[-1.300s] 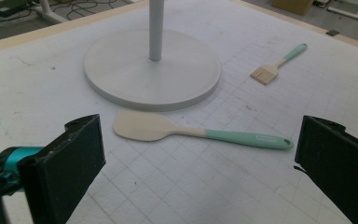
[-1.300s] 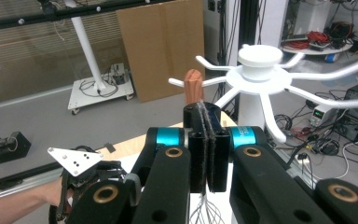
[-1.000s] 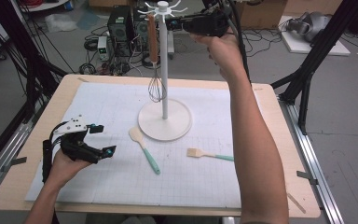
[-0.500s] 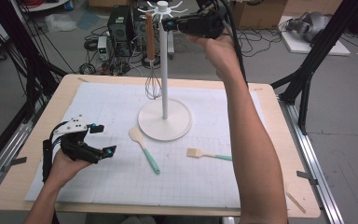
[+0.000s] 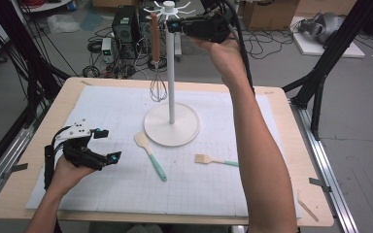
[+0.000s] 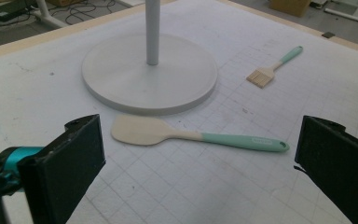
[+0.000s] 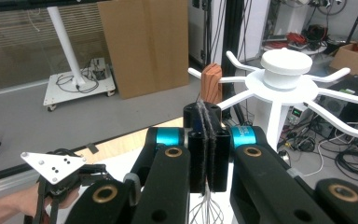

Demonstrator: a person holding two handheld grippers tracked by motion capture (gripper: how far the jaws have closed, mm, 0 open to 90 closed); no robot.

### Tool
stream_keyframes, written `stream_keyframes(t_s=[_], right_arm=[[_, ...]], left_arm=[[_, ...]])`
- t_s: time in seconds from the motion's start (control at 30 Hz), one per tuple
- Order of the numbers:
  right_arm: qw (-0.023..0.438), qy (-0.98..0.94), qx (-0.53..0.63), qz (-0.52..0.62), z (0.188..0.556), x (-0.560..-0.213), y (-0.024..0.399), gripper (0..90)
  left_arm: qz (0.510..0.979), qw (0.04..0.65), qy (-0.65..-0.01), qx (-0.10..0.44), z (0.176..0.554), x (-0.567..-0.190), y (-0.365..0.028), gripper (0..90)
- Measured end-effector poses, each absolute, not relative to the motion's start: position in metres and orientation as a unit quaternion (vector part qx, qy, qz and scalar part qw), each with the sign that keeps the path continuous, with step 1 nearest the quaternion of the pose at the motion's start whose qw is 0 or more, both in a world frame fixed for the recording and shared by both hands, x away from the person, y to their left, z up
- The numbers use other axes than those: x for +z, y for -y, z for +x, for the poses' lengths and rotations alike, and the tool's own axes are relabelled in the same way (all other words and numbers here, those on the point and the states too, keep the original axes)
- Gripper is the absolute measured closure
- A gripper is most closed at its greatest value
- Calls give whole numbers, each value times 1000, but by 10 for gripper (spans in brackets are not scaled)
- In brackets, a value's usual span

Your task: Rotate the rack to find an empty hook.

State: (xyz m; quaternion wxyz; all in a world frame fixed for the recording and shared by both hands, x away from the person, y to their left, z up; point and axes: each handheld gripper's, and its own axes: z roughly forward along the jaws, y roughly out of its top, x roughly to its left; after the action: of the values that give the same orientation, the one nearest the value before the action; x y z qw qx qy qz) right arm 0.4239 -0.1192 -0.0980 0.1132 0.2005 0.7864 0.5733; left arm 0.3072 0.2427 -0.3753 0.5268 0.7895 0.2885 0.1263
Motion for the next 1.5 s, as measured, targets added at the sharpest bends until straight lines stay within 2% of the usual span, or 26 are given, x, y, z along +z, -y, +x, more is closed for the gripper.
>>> stream_keyframes(t_s=[0.63, 0.87, 1.13, 1.5], right_arm=[[108, -775, 592, 194, 412, -105, 133, 799], [96, -775, 595, 190, 407, -114, 141, 713], [87, -772, 598, 196, 402, -124, 146, 567], [64, -779, 586, 214, 395, -153, 153, 427]], left_arm=[[790, 527, -287, 125, 307, -376, -241, 18], [790, 526, -289, 125, 308, -377, -242, 18], [791, 523, -291, 124, 309, -379, -242, 18], [791, 524, -292, 121, 311, -380, -245, 18]])
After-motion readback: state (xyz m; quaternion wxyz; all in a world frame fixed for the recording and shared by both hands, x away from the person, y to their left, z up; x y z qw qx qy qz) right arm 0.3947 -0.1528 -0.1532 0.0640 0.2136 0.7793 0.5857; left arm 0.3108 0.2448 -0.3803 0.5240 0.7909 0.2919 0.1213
